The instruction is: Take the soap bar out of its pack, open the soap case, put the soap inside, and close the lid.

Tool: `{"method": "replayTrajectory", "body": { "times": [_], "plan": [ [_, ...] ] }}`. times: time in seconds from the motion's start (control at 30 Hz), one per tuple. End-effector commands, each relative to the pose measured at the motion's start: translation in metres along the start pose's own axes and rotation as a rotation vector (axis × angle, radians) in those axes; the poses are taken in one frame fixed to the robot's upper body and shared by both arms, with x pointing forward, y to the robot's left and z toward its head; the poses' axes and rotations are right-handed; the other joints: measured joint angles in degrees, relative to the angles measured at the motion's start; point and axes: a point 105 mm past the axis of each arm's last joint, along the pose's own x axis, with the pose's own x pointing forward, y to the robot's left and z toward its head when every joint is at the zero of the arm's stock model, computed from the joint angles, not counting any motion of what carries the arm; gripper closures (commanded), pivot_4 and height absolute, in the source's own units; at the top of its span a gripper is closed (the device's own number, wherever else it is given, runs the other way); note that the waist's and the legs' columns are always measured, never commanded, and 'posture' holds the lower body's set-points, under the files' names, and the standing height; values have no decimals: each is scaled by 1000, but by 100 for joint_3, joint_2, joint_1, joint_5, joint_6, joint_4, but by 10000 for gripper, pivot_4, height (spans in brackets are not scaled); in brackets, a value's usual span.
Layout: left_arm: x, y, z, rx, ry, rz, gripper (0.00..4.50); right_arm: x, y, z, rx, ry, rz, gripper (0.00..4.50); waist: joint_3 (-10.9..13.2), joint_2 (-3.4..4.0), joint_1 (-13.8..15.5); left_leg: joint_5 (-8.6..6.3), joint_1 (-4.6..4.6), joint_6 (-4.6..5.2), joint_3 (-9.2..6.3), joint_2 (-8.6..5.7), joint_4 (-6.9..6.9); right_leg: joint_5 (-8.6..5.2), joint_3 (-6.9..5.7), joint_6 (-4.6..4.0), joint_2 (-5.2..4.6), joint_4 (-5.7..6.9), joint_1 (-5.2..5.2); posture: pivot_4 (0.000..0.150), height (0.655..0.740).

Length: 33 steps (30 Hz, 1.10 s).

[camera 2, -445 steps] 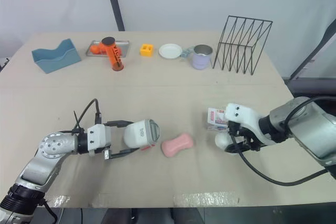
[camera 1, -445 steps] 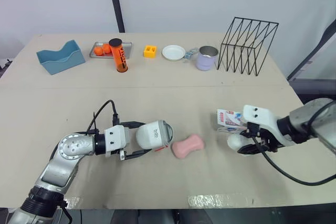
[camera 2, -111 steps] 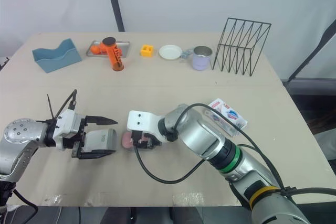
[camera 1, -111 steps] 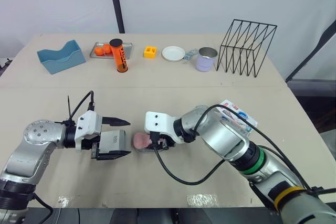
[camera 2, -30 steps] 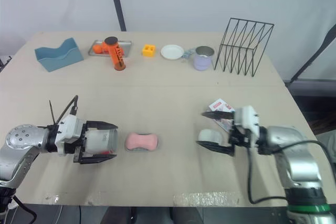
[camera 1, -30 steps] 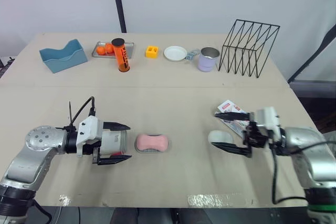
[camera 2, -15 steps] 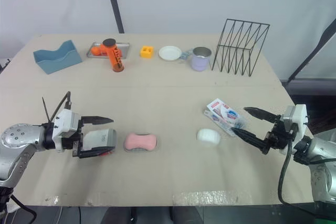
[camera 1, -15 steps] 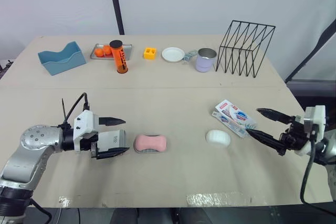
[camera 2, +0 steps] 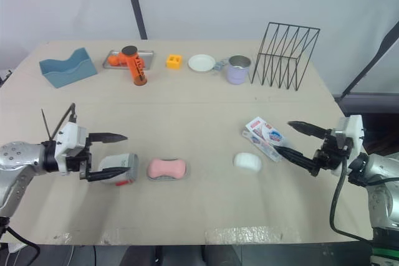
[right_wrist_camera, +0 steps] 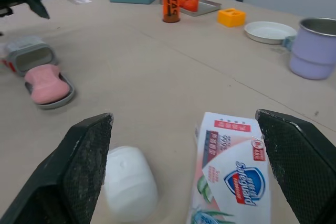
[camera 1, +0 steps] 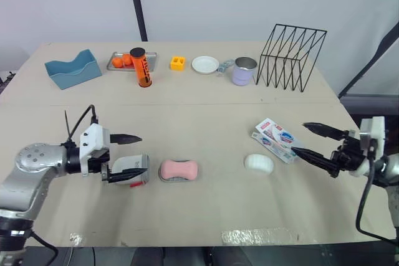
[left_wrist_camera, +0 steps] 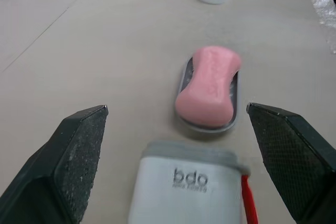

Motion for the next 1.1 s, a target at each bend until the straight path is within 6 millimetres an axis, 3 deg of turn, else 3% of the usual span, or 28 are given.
{"method": "replayTrajectory", "body": {
  "times": [0.03,0.23,0.47,1.1],
  "plan": [
    [-18,4,4,45,38,-2,0,1,-2,6,-50,13,34,166,0,0,2,0,0,0,0,0,-1,0,0,0,0,0,0,1500,7400],
    [-28,3,-1,41,94,-51,0,9,1,4,-63,23,90,166,3,4,2,0,0,1,2,-2,-3,0,1,0,-4,-3,-1,1500,7400],
    [-24,-9,-13,17,143,-126,0,14,10,1,-71,37,142,166,5,8,2,-1,-1,1,4,-2,-3,0,2,0,-3,-3,-1,1500,7400],
    [-28,3,-38,96,247,-154,0,18,27,3,-96,58,247,166,6,10,2,-1,0,2,6,-1,-3,0,4,0,-2,-2,-3,1500,7400]
  ]
}}
